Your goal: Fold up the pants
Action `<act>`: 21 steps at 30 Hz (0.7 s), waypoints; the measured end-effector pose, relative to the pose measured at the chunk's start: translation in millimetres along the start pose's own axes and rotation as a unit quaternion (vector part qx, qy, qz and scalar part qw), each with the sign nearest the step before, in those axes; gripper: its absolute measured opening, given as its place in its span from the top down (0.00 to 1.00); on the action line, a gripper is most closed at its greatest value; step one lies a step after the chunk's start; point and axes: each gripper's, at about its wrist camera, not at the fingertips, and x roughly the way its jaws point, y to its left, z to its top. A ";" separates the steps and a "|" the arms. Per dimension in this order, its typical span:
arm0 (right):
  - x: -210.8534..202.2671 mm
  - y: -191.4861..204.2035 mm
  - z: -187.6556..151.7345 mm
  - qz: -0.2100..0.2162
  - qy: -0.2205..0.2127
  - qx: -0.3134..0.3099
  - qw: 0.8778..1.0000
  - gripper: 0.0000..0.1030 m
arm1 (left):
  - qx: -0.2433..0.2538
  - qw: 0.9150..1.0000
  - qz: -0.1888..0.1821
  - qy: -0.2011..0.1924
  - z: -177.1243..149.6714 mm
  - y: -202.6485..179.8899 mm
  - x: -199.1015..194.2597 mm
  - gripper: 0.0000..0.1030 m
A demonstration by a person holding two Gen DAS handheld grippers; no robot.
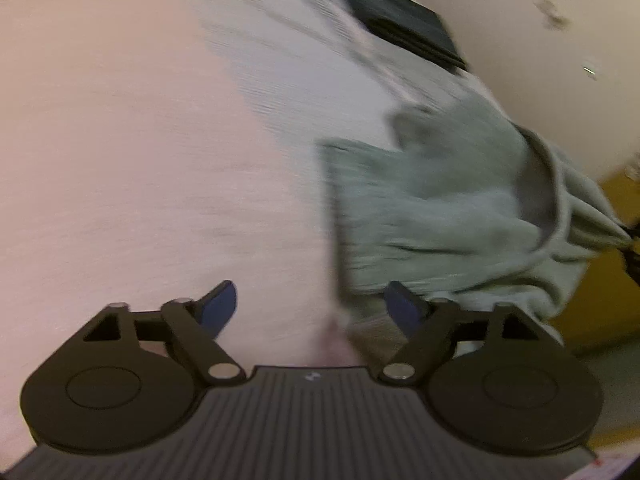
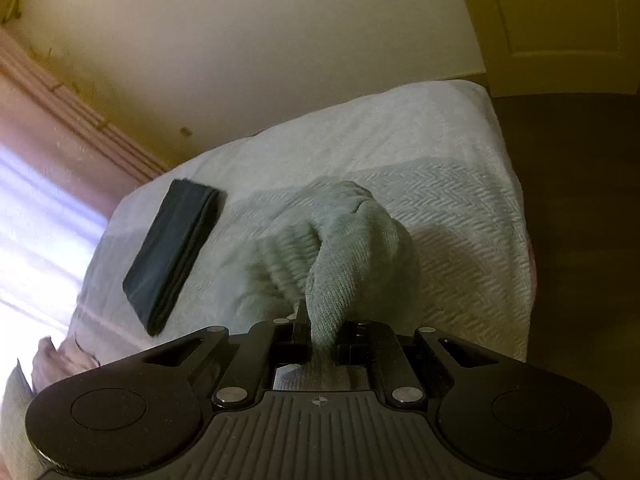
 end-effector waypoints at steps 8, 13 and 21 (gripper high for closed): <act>-1.9 14.1 7.7 0.029 0.023 -0.028 0.999 0.96 | -0.173 0.982 -0.074 -0.002 -3.7 -23.0 67.3 0.59; -3.0 88.2 12.2 0.081 0.052 -0.072 0.993 0.95 | -0.193 0.977 -0.077 -0.039 7.0 -27.2 49.3 0.78; -17.1 307.2 -23.0 0.259 0.107 -0.177 0.943 0.96 | -0.158 0.959 0.044 -0.232 114.9 45.4 -132.6 0.79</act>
